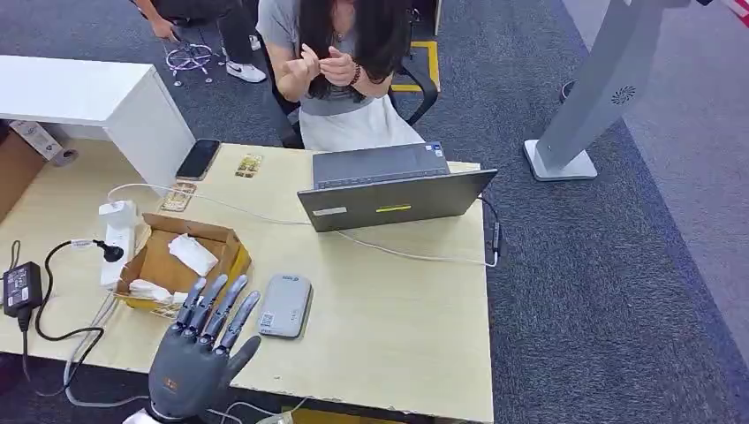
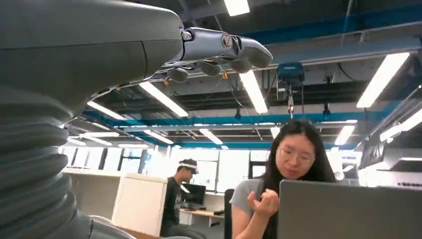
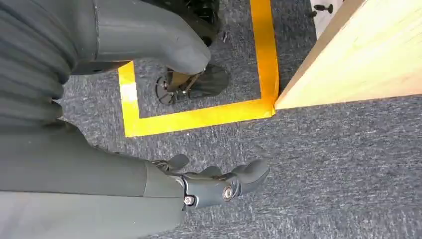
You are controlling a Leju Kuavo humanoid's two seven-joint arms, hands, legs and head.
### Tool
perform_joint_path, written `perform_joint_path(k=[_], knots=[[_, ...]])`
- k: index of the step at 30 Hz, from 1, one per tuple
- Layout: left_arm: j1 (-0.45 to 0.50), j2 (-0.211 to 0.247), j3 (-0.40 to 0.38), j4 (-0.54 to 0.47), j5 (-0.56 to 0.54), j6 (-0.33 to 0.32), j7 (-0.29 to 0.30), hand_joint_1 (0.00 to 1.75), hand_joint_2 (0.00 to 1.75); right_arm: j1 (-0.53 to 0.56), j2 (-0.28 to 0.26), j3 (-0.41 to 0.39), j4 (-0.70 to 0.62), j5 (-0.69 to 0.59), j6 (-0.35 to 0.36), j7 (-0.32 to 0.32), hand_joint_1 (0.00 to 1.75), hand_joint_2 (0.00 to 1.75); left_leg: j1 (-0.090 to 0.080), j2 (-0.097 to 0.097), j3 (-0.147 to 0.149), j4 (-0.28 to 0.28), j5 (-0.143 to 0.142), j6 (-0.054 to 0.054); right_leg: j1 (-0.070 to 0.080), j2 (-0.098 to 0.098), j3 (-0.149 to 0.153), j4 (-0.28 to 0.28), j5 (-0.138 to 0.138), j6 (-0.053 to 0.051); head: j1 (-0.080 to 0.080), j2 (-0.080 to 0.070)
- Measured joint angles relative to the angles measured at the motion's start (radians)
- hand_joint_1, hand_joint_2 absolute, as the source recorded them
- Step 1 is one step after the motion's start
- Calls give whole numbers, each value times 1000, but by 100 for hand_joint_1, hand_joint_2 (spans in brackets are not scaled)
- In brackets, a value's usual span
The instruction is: Pass the card to the sensor for recognition and then transmit it.
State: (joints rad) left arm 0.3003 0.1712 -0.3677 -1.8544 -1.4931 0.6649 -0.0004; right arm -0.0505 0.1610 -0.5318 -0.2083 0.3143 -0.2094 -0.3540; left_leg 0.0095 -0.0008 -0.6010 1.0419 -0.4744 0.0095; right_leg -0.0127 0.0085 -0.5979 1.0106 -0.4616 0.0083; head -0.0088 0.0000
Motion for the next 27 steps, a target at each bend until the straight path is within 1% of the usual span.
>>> perform_joint_path(k=[4,5,9,12,15,22,24,27], knots=[[13,10,0,0,2,2,6,0,175,0,0,-3,0,0,0,-1,0,175,0,0,0,0,0,0,0,0,0,0,0,0,0,0],[15,16,0,0,2,-10,16,0,175,0,0,-5,0,0,0,-1,0,175,0,0,0,0,0,0,0,0,1,0,0,0,0,0],[53,43,19,0,19,-109,83,0,175,1,0,-18,0,0,-3,2,0,175,0,0,0,0,0,0,0,0,1,0,0,0,0,0],[84,67,42,5,39,-190,116,0,175,1,0,-25,0,0,-3,3,0,175,0,0,0,0,0,0,0,0,0,0,0,0,0,0],[107,83,67,14,65,-244,127,0,175,1,0,-30,0,3,-1,3,0,175,0,0,0,0,0,0,0,0,0,0,0,0,0,0],[127,87,119,34,75,-284,153,0,175,1,0,-38,0,33,-6,14,0,175,0,0,0,0,0,0,0,0,0,0,0,0,0,0],[117,81,145,61,82,-284,142,0,175,1,0,-38,0,43,-5,20,0,175,0,0,0,0,0,0,0,0,1,0,0,0,0,0],[99,62,191,101,98,-260,99,0,175,1,0,-38,0,55,-4,23,0,175,0,0,0,0,0,0,0,0,1,0,0,0,0,0]])
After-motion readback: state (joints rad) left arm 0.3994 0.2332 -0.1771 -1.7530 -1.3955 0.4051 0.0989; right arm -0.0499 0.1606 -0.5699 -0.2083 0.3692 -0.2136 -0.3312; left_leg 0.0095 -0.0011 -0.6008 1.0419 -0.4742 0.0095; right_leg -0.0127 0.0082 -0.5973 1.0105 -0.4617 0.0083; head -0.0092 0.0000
